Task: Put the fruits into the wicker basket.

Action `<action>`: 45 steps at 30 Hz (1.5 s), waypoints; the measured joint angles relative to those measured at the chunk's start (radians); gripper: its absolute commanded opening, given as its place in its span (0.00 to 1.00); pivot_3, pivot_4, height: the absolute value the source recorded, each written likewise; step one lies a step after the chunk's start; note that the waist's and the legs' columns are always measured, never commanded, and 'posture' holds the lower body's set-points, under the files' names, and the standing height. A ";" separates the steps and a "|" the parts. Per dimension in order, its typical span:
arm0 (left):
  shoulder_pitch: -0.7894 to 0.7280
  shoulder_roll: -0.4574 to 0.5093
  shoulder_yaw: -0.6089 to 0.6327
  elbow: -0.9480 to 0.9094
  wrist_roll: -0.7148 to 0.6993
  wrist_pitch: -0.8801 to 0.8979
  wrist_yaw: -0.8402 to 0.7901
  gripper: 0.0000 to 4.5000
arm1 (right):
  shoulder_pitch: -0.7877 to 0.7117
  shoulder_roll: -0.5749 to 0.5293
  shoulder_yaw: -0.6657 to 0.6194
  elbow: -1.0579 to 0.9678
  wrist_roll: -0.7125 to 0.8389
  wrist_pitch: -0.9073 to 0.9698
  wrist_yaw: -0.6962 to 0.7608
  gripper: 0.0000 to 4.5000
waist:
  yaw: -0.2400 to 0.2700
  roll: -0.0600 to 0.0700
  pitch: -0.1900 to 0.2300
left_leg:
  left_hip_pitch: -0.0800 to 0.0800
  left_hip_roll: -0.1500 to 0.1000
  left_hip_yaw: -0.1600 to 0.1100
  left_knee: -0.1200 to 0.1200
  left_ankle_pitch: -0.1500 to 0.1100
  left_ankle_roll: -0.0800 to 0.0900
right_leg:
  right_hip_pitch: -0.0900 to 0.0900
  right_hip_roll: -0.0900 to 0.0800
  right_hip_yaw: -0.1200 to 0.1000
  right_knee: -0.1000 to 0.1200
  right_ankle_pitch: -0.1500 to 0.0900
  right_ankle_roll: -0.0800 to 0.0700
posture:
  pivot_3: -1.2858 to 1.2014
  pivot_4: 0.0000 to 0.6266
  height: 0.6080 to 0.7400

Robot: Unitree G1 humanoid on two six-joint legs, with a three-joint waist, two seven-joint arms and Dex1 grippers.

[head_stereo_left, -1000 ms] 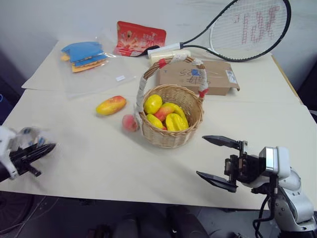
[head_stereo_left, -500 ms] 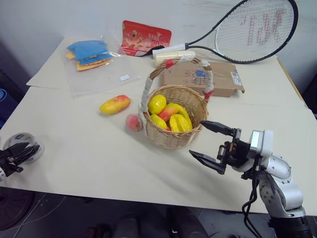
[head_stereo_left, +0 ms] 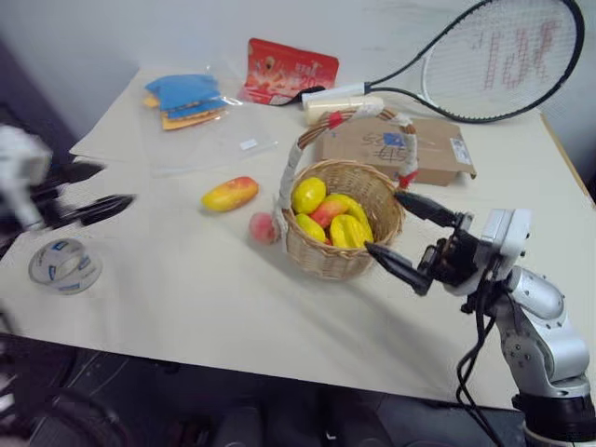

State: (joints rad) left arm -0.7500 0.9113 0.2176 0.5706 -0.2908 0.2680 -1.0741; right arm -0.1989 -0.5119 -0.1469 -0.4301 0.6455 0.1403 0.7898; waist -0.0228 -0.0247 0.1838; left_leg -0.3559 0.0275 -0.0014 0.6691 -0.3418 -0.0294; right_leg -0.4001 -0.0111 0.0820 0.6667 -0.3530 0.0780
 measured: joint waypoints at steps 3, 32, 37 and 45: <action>-0.158 -0.112 -0.125 0.243 0.102 -0.089 0.003 0.99 | -0.012 0.010 -0.001 -0.042 -0.001 0.037 -0.070 1.00 | -0.010 -0.002 -0.001 | -0.016 0.002 0.003 0.009 0.002 -0.004 | -0.017 0.000 -0.003 0.010 0.000 0.000 | 0.52 0.24 1.00; -0.399 -0.350 -0.196 0.766 0.352 -0.281 0.238 0.56 | 0.063 -0.231 -0.182 -0.211 0.261 0.308 -0.044 1.00 | -0.004 -0.004 -0.001 | -0.032 -0.009 0.010 0.029 -0.003 0.002 | -0.043 -0.019 -0.026 0.027 0.002 0.002 | 0.52 0.24 1.00; -0.366 -0.251 -0.161 0.729 0.326 -0.343 0.101 0.56 | 0.111 -0.221 -0.182 -0.187 0.228 0.276 -0.014 1.00 | -0.006 -0.004 -0.001 | -0.032 -0.008 0.010 0.029 -0.003 0.002 | -0.044 -0.019 -0.026 0.028 0.002 0.002 | 0.52 0.24 1.00; -0.033 -0.034 -0.165 -0.082 0.079 -0.074 -0.389 0.56 | 0.196 -0.218 -0.217 -0.113 0.173 0.220 0.050 1.00 | -0.006 -0.003 -0.001 | -0.032 -0.008 0.009 0.028 -0.004 0.002 | -0.041 -0.021 -0.025 0.029 0.002 0.002 | 0.52 0.24 1.00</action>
State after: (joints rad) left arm -0.7834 0.8772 0.0527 0.4883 -0.2114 0.1936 -1.4629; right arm -0.0029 -0.7301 -0.3643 -0.5435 0.8184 0.3599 0.8395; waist -0.0287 -0.0280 0.1824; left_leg -0.3875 0.0198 0.0072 0.6970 -0.3454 -0.0271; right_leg -0.4416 -0.0325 0.0567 0.6957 -0.3508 0.0801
